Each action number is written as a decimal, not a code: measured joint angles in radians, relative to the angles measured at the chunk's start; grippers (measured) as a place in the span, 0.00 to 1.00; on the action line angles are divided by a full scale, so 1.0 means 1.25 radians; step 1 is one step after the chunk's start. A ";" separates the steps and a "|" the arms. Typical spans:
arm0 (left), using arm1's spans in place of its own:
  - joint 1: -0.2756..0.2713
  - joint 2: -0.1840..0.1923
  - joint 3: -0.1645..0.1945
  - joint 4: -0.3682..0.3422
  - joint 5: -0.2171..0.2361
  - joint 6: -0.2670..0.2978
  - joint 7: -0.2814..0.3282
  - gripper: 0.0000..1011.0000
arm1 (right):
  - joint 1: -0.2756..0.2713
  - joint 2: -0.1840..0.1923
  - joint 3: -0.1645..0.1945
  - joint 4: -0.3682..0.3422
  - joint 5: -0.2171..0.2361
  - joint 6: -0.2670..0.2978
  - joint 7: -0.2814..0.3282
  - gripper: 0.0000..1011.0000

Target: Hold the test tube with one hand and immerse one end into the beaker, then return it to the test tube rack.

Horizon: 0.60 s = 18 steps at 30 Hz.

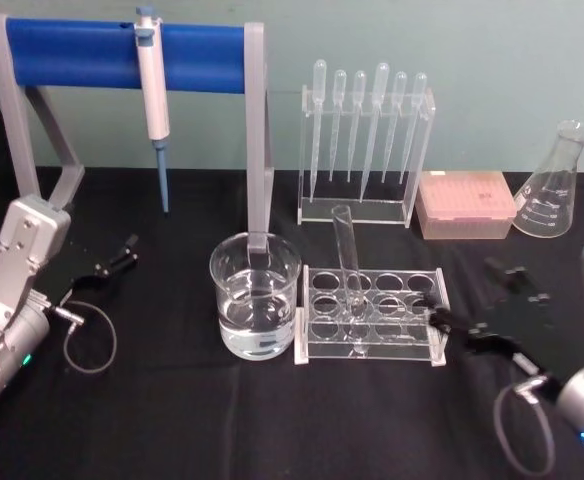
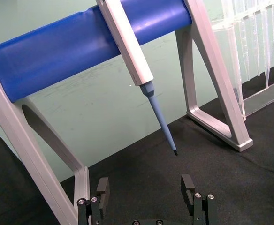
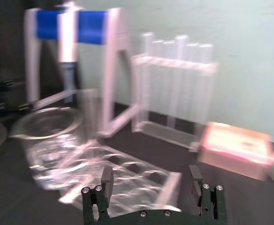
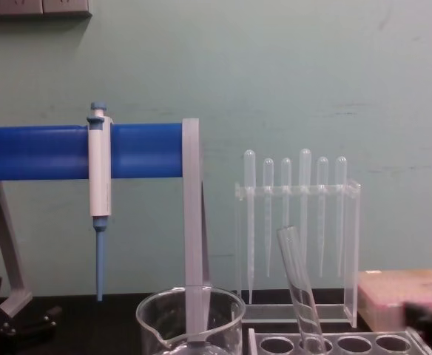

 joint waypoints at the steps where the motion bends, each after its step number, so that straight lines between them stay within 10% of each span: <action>1: 0.000 0.000 0.000 0.000 0.000 0.000 0.000 0.99 | -0.006 -0.001 0.011 0.000 0.002 -0.005 -0.005 0.99; 8: 0.000 0.000 0.000 0.000 0.000 0.000 0.000 0.99 | -0.010 -0.028 0.087 0.032 -0.021 -0.028 -0.073 0.99; 18: 0.000 0.000 0.000 0.000 0.000 0.000 0.000 0.99 | 0.092 -0.057 0.050 0.172 -0.121 -0.016 -0.116 0.99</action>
